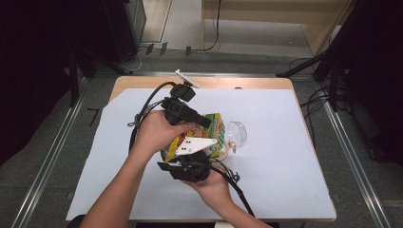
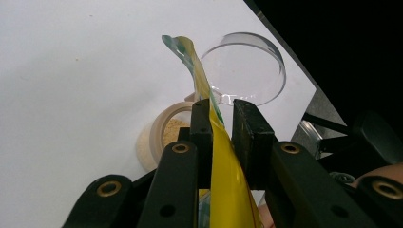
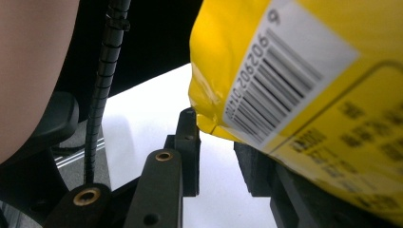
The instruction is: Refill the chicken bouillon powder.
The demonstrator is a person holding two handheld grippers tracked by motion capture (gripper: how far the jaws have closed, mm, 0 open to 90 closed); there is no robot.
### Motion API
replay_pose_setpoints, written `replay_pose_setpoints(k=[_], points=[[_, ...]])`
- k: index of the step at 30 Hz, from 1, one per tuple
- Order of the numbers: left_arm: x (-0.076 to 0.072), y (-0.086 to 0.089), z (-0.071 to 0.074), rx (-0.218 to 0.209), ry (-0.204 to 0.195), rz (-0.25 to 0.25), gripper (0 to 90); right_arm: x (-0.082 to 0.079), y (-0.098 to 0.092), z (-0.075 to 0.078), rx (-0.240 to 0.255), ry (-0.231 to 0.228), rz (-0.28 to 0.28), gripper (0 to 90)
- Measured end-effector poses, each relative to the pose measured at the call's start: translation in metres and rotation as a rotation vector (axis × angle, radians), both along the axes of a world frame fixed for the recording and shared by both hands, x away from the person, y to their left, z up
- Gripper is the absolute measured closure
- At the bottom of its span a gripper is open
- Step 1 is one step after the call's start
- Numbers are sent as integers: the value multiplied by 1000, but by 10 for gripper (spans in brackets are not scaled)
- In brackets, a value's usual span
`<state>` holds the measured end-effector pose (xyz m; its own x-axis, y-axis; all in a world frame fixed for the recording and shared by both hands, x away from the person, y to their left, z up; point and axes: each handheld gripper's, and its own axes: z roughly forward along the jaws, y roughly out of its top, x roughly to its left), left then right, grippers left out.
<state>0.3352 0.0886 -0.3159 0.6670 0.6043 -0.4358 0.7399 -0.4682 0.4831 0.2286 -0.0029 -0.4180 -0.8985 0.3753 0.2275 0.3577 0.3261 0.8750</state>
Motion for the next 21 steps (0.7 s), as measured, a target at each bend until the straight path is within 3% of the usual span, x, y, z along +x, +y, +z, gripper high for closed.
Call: replay_pose_setpoints(k=[21], points=[[2,-1,0,2,3,5,786,1,-1,3,1,11,2,734]])
